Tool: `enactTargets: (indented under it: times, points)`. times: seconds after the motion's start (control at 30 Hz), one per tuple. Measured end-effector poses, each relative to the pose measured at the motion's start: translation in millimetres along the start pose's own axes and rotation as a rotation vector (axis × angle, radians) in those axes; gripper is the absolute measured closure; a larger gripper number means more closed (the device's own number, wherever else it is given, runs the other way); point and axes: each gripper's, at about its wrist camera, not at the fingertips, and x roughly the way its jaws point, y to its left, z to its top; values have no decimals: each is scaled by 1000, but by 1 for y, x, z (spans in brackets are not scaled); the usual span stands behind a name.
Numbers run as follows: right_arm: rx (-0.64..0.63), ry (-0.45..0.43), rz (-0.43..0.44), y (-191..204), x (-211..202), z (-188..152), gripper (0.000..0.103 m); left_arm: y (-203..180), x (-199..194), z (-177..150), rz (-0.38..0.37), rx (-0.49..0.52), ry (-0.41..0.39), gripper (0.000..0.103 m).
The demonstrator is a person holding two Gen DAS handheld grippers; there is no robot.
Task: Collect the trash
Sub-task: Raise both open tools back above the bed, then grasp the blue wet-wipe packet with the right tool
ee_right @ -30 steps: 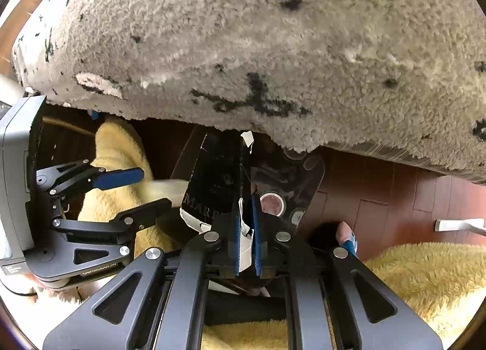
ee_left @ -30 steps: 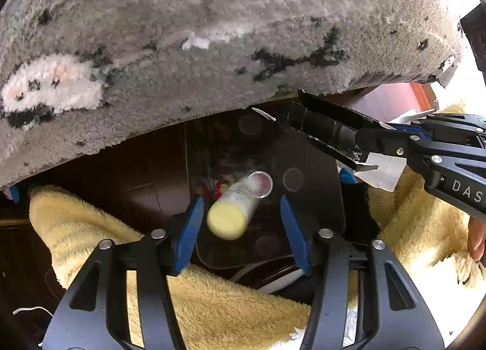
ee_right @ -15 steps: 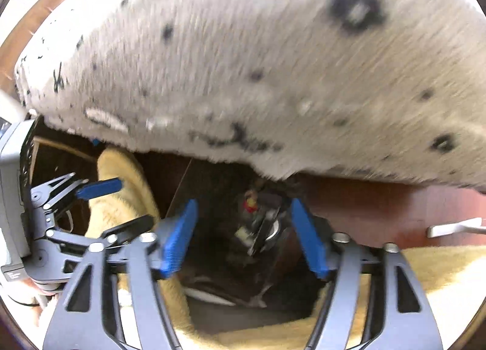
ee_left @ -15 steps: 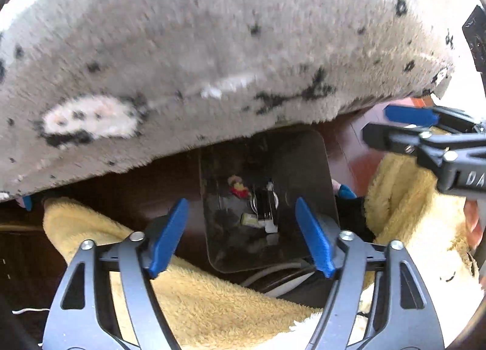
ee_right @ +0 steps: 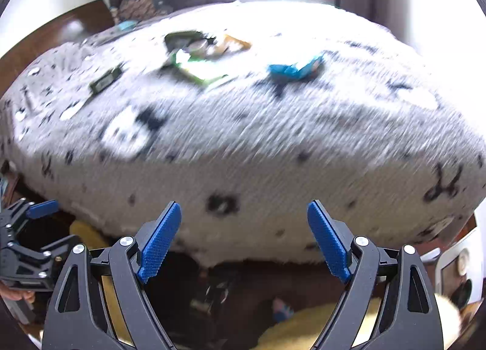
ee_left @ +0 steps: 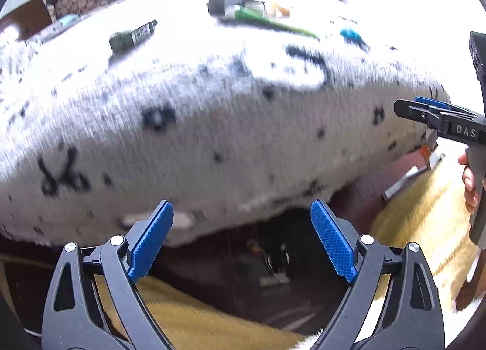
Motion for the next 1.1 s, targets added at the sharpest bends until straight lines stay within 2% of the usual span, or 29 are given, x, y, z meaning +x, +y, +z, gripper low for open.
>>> enactTargets:
  times: [0.3,0.47,0.67,0.77,0.8,0.83,0.93,1.03,1.1]
  points:
    - [73,-98,-94,-13,25,63,17,-9,3,60,33,16,-102,16]
    - [136,-104,-99,-27,53,96,17,-12,15,93,10,3,-125,16]
    - [162,-79,-186,-34,96,127,17,-13,36,133,9,-21,-138,16]
    - [186,-59,-184,-40,113,135,18,-14,50,149,13,-20,-127,16]
    - [184,-54,-185,-40,117,137,22,-14,54,155,13,-21,-123,16]
    - [179,-51,-183,-40,119,138,32,-14,59,160,15,-24,-120,16]
    - [146,-59,-164,-38,121,141,46,-14,71,176,11,-38,-114,16]
    - [114,-68,-144,-38,119,140,55,-16,84,192,1,-59,-101,16]
    - [104,-70,-135,-40,115,138,58,-21,94,202,-8,-68,-84,16]
